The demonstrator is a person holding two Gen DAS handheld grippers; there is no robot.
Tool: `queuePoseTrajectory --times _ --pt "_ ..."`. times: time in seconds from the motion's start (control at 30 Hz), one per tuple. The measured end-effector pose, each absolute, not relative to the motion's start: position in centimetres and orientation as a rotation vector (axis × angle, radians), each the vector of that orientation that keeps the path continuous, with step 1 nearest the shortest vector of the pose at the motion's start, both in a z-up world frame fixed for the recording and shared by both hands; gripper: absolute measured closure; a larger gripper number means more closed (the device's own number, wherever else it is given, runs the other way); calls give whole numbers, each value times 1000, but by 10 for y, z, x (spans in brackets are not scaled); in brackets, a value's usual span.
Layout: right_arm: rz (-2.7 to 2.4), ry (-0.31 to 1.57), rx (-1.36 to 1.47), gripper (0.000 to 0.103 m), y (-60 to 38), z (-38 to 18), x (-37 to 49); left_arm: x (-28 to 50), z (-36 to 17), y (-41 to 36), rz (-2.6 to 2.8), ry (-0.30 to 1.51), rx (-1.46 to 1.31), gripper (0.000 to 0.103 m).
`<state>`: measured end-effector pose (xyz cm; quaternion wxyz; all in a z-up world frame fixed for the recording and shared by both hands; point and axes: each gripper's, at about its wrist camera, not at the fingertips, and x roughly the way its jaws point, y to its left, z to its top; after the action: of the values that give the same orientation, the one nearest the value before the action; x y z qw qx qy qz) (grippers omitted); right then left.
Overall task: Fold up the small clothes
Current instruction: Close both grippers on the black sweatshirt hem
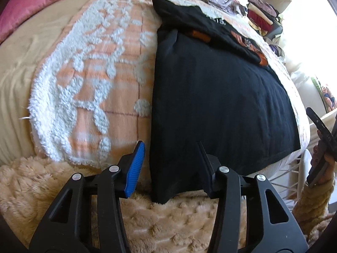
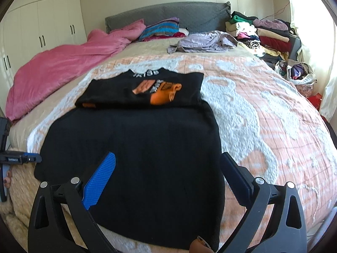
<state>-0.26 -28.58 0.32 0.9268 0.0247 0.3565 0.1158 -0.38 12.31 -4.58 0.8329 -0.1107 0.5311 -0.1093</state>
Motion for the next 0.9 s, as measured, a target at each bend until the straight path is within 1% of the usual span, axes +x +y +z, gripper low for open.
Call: queuePoseTrajectory --times 0.17,0.27,0.33,0.57,0.7,0.73,0.77,0.8,0.83,0.87,0.9 --pt "244 777 70 5 -294 -8 -11 -2 -51 119 -264 1171 -204 64" --pt "252 802 63 5 -296 -13 -16 -3 -52 117 -285 1194 -184 68" --pt "257 829 51 5 -297 -18 -18 -5 -51 116 -297 1196 -181 73" --pt "278 941 69 5 -308 -39 -28 -6 -54 110 -305 1199 -165 73" --pt "280 993 123 7 -322 -49 -31 -4 -56 111 -308 1201 -179 73" --pt "284 999 137 10 -325 -51 -32 -3 -57 111 -308 1202 -179 73" --pt "287 1008 144 18 -328 -52 -33 -3 -57 111 -308 1204 -175 73" --pt "282 1016 145 24 -330 -54 -34 -3 -57 112 -309 1206 -175 73" --pt "281 1016 143 26 -332 -55 -35 -1 -57 110 -310 1208 -175 73" --pt "280 1015 134 32 -333 -55 -35 -1 -57 110 -312 1210 -174 73" --pt "273 1016 121 40 -333 -56 -35 0 -58 111 -314 1213 -178 73"
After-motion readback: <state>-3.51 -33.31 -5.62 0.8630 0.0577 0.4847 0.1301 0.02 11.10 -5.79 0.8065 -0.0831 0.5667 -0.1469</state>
